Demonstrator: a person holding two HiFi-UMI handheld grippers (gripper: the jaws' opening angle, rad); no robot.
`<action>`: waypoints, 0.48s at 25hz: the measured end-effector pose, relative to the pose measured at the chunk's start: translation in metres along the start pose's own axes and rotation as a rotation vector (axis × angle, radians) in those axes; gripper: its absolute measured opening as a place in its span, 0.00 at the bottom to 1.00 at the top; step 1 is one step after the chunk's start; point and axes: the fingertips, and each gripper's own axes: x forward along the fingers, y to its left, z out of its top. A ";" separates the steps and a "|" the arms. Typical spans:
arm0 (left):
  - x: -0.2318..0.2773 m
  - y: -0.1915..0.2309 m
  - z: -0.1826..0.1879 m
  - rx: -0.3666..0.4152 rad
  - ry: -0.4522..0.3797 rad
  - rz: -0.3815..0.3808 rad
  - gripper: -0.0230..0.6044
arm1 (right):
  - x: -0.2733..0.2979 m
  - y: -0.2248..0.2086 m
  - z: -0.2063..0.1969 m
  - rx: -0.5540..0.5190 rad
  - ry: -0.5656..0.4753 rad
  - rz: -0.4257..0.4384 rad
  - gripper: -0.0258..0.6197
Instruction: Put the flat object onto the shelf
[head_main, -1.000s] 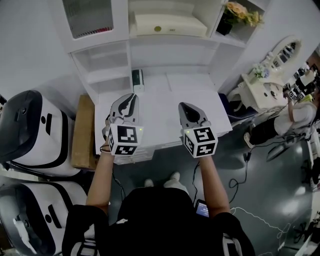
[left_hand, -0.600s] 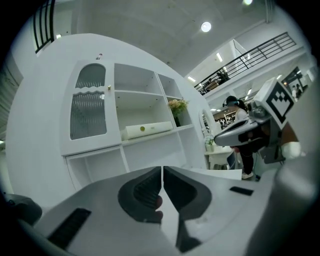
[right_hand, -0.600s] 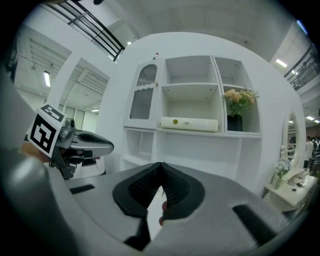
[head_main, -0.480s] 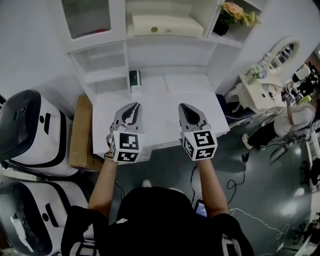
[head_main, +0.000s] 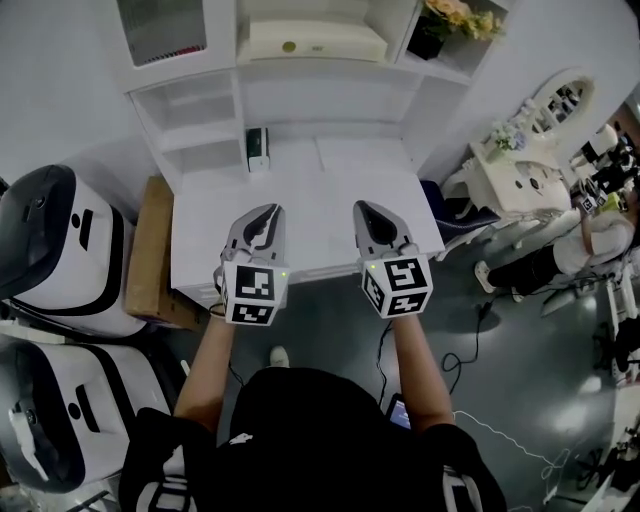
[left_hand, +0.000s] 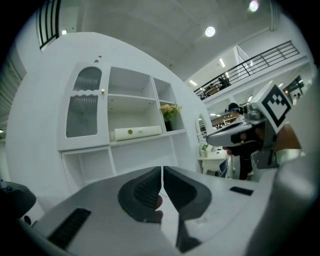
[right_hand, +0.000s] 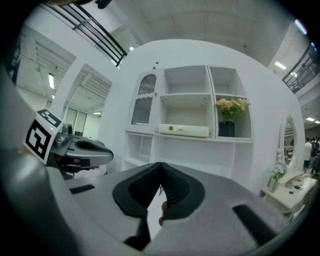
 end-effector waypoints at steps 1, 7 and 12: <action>-0.002 -0.006 0.000 0.001 0.005 0.003 0.06 | -0.005 -0.002 -0.001 0.000 0.000 0.002 0.04; -0.018 -0.040 0.001 -0.003 0.034 0.015 0.06 | -0.038 -0.006 -0.010 0.004 0.018 0.020 0.04; -0.035 -0.064 0.002 -0.030 0.025 0.021 0.06 | -0.063 -0.003 -0.018 0.006 0.026 0.042 0.04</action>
